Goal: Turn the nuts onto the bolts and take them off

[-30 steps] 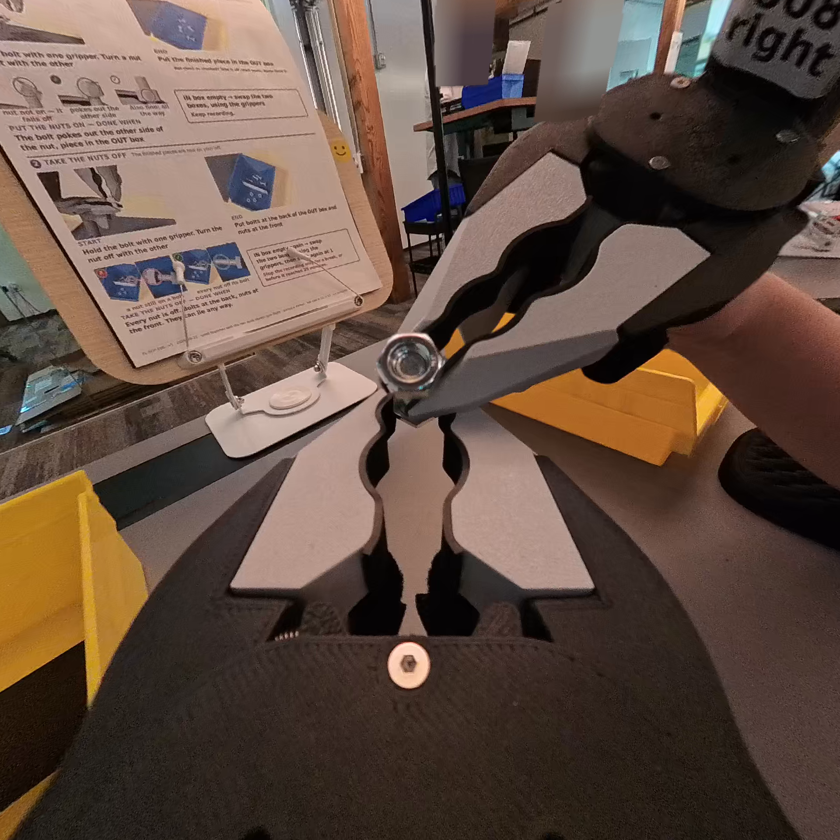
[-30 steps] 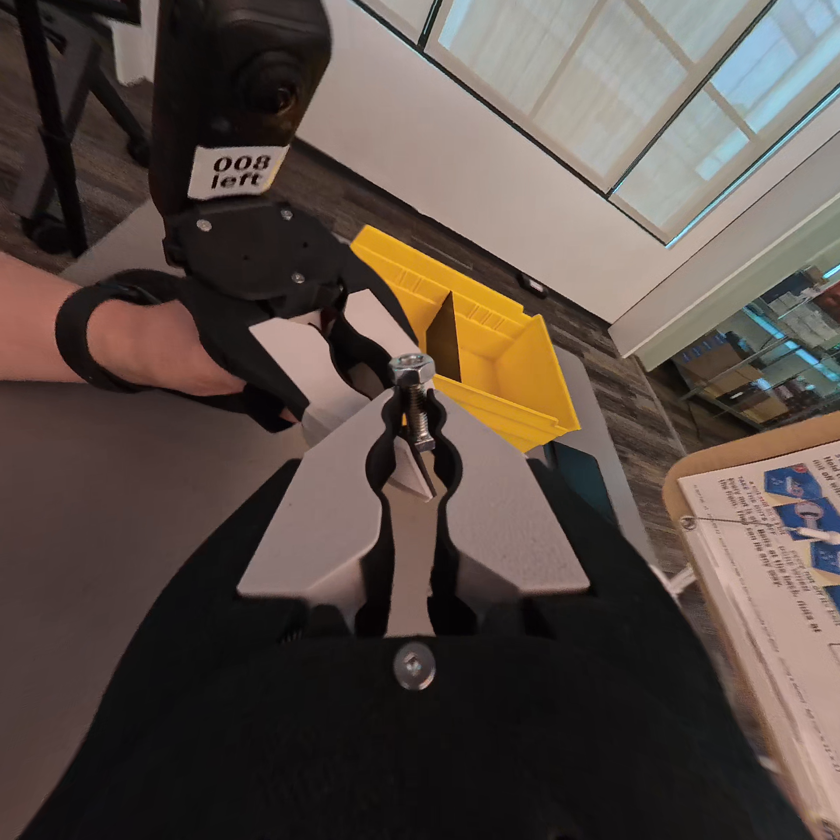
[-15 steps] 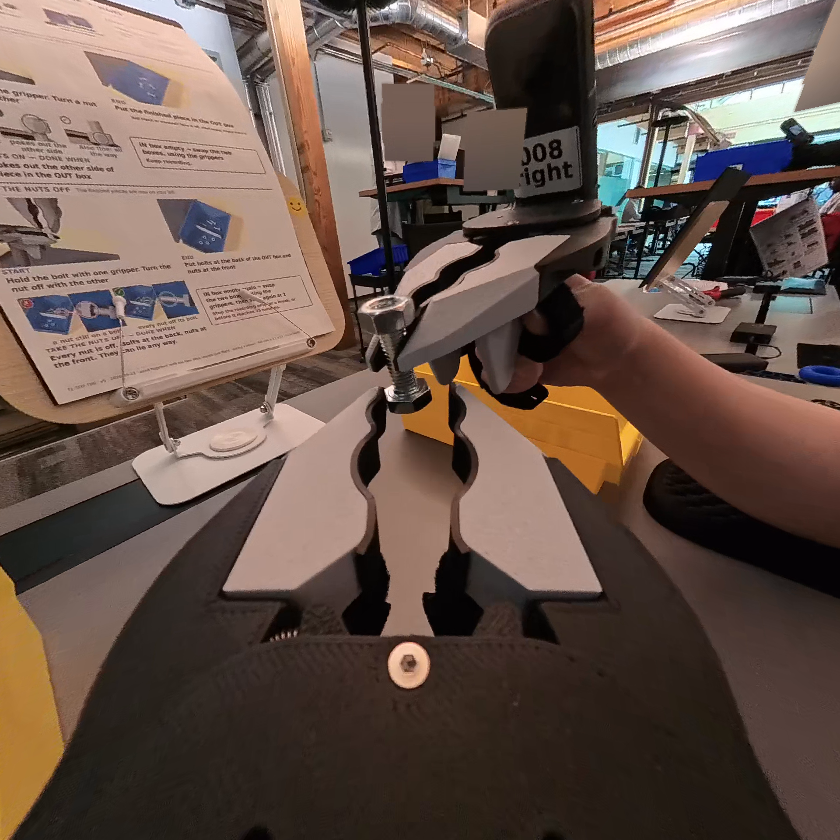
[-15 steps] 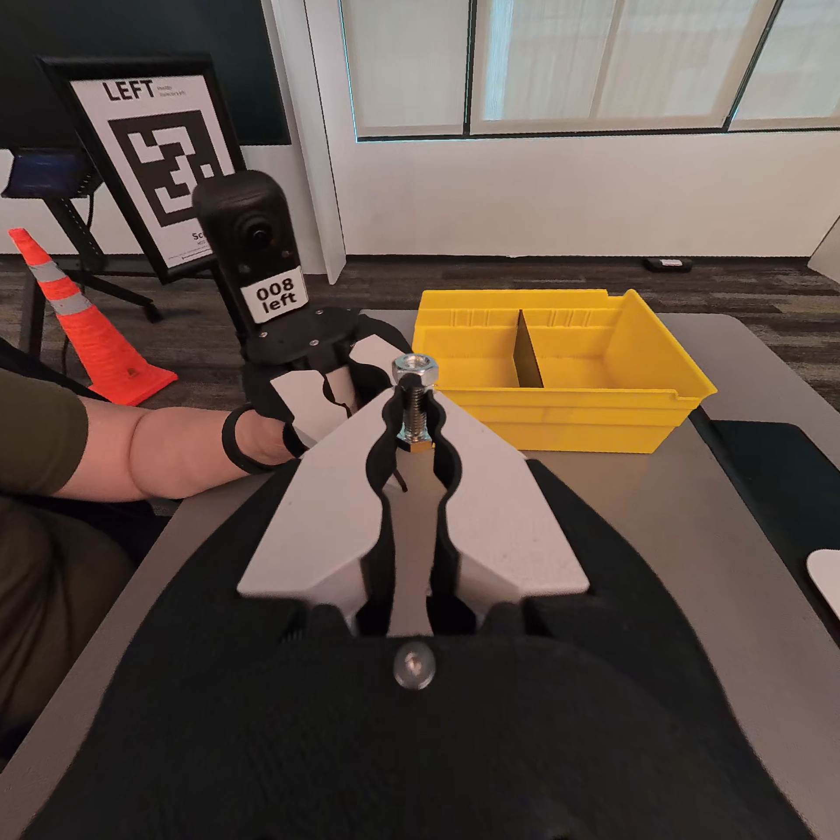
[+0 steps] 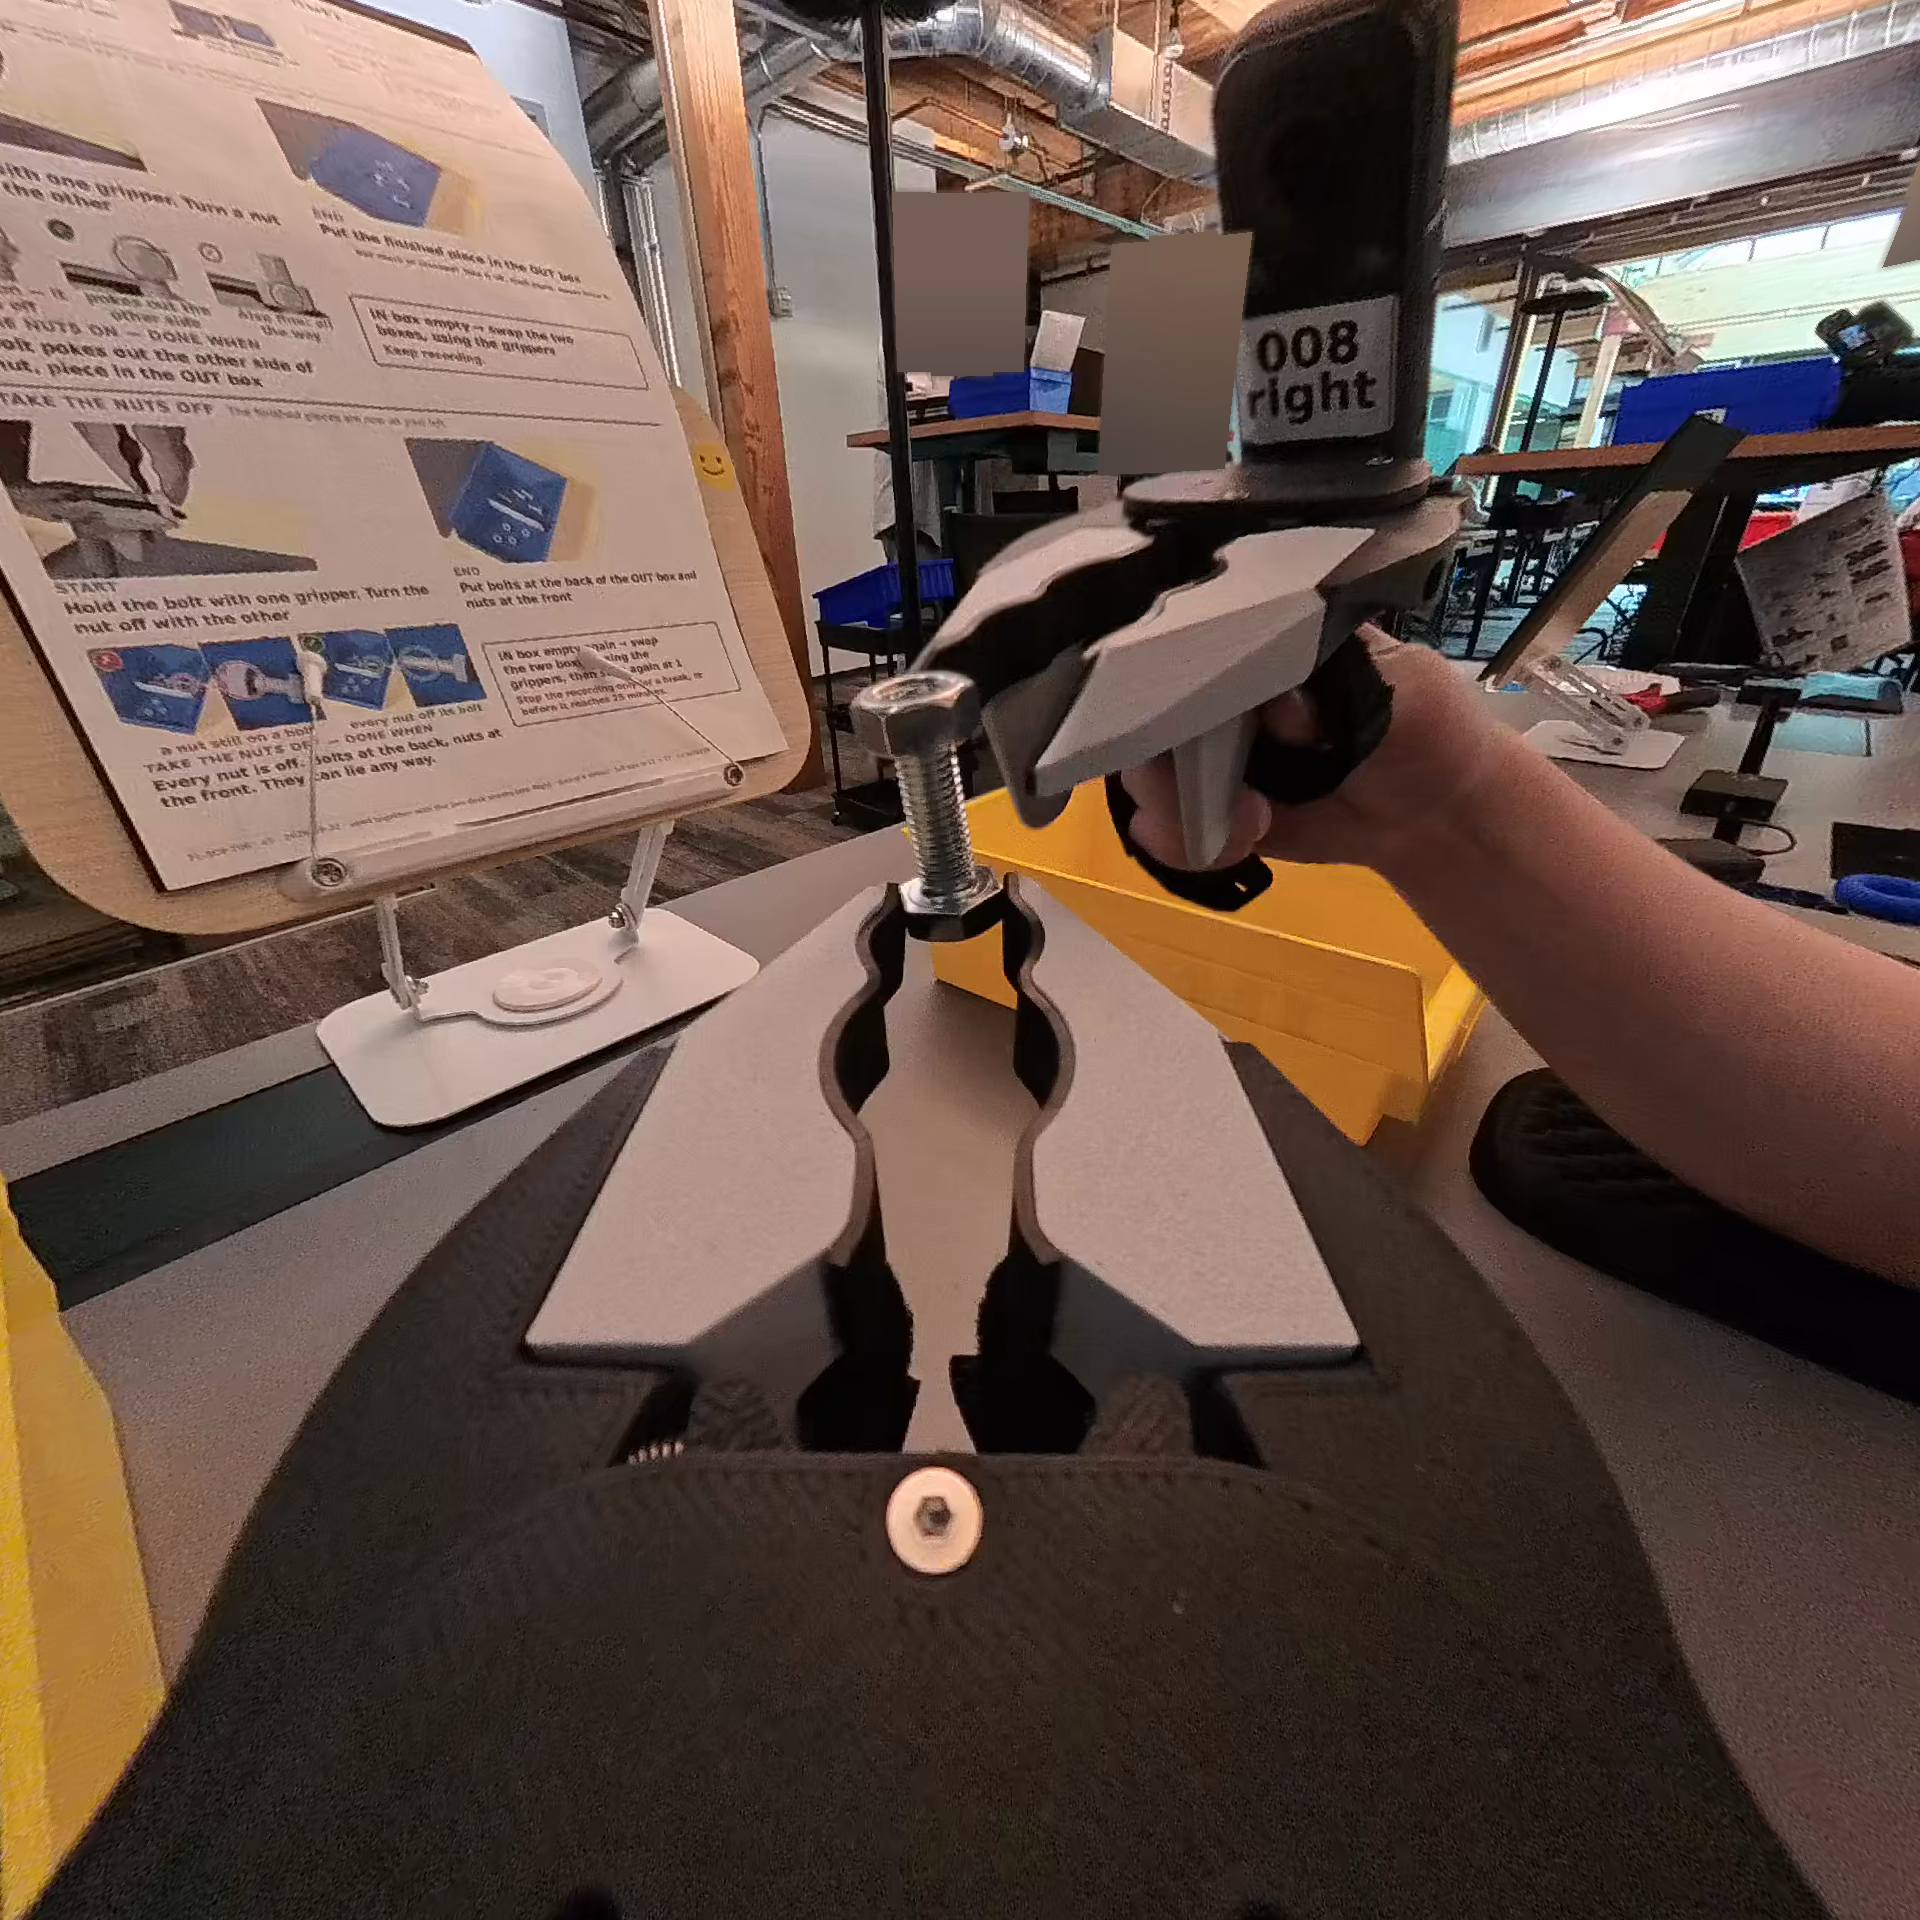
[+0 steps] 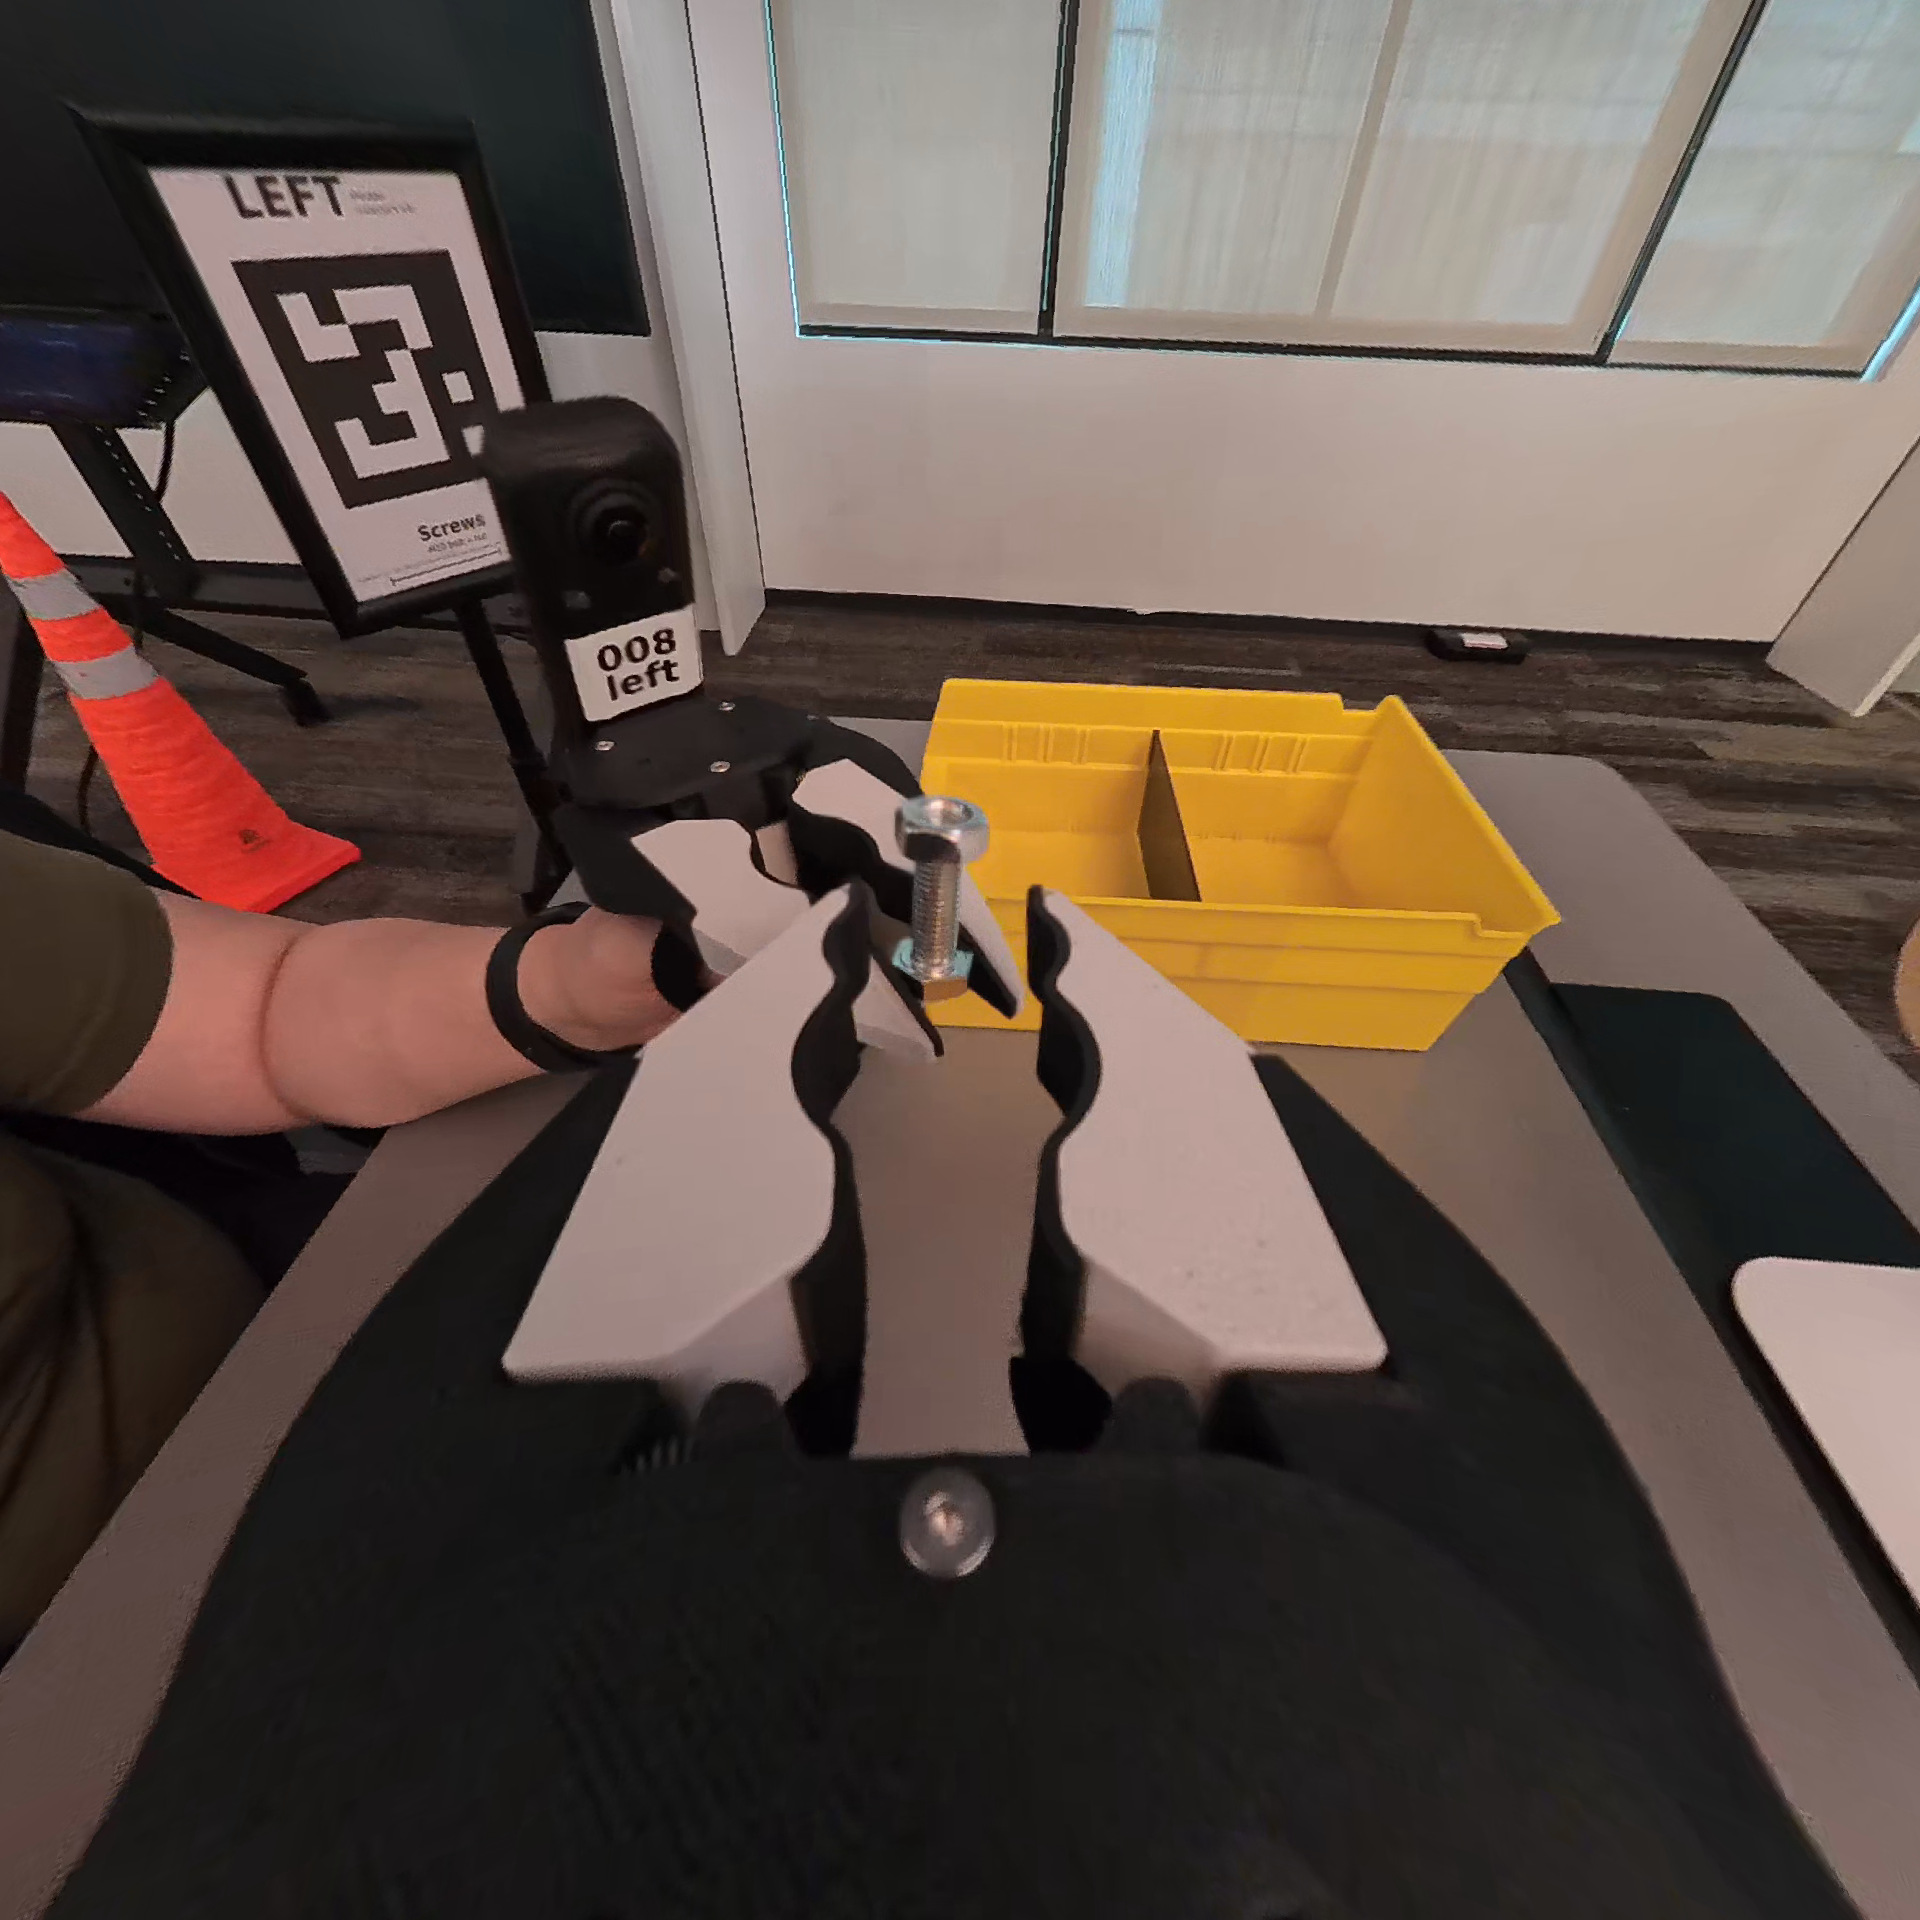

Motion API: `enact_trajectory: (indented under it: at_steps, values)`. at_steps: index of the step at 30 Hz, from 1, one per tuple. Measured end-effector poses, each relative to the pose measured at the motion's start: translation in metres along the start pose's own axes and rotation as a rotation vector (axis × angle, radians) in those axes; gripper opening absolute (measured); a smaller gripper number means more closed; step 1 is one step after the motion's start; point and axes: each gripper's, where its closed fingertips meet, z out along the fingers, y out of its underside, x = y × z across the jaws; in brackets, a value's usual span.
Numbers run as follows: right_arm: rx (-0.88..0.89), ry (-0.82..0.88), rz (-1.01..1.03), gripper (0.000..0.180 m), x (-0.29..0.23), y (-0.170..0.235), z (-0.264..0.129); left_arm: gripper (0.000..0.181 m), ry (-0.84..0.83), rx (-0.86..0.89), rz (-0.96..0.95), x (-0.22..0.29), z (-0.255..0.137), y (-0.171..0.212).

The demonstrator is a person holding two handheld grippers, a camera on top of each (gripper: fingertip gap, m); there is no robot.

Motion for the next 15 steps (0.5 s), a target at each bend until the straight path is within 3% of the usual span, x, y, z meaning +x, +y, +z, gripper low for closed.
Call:
enact_trajectory:
  at_steps: [6,9,11,13,15]
  values:
    - [-0.045,-0.007,-0.088,0.037,-0.011,0.000,0.001,0.017,-0.031,-0.051,0.049,-0.001,0.003,0.008]
    - [-0.102,-0.001,-0.177,0.019,-0.017,0.005,-0.003,0.017,-0.046,-0.060,0.058,-0.002,0.003,0.009]
    - [-0.088,0.005,-0.181,0.018,-0.018,0.000,-0.005,0.017,-0.048,-0.067,0.049,-0.004,0.003,0.011]
    - [-0.081,0.039,-0.154,0.027,-0.013,-0.003,-0.005,0.017,-0.055,-0.067,0.049,-0.006,0.003,0.011]
    - [-0.079,0.084,-0.148,0.052,-0.005,-0.002,-0.002,0.017,-0.056,-0.069,0.055,-0.005,0.003,0.011]
